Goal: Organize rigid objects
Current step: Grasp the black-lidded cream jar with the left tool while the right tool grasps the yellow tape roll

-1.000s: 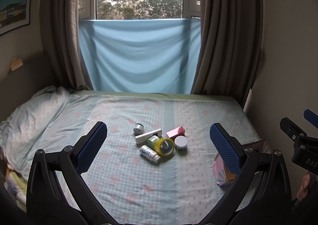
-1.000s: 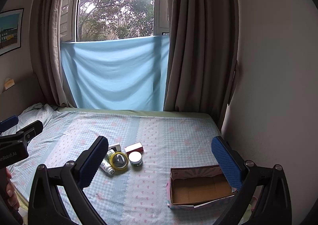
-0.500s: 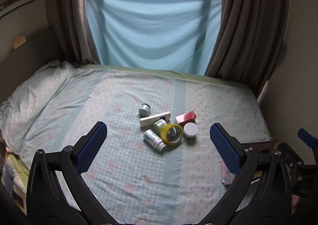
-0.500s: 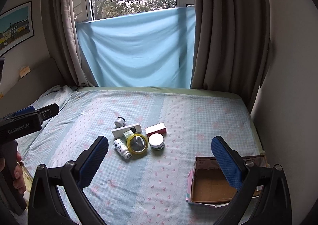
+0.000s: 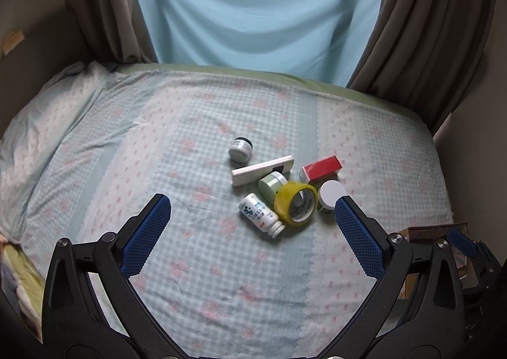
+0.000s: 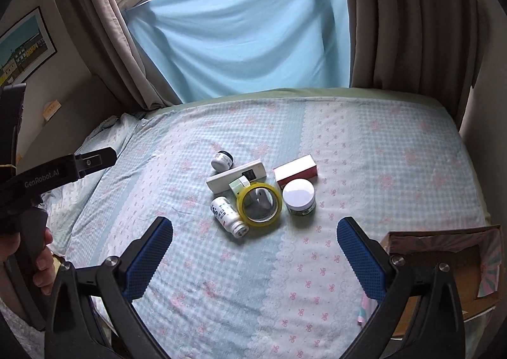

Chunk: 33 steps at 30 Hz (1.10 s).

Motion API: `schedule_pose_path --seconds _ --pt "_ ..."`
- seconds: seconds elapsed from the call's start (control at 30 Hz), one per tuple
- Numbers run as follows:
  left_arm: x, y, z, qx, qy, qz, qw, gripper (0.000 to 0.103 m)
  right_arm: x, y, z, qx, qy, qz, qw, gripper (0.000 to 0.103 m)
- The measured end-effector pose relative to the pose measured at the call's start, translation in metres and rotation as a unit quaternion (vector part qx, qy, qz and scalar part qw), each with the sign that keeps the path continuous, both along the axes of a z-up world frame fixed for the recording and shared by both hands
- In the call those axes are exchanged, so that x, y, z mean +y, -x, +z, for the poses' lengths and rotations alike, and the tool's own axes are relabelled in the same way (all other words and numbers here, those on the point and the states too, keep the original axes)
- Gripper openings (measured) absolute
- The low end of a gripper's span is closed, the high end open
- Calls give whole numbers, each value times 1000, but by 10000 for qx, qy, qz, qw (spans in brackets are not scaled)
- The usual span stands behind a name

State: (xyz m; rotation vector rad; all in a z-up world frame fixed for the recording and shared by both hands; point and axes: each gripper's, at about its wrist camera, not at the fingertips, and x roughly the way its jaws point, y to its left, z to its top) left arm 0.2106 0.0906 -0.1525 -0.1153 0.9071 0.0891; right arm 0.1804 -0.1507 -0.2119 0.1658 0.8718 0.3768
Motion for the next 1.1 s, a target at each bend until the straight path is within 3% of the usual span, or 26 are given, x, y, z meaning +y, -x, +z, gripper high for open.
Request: schedule_pose_path --seconds 0.33,0.7,0.93,1.1 --pt "52 -131 -89 605 191 -413 9971 102 35 -79 -118 1073 -787 -262 9908 103" --pt "62 -255 -214 1355 176 -900 9865 102 59 -142 -234 1692 -1627 -612 9701 103" --pt "55 -292 -274 1713 51 -1218 9777 102 69 -165 -263 1726 -1712 -826 9665 103" --pt "56 -302 -295 1848 78 -1240 9749 101 69 -173 -269 1652 -1806 -1073 9636 103"
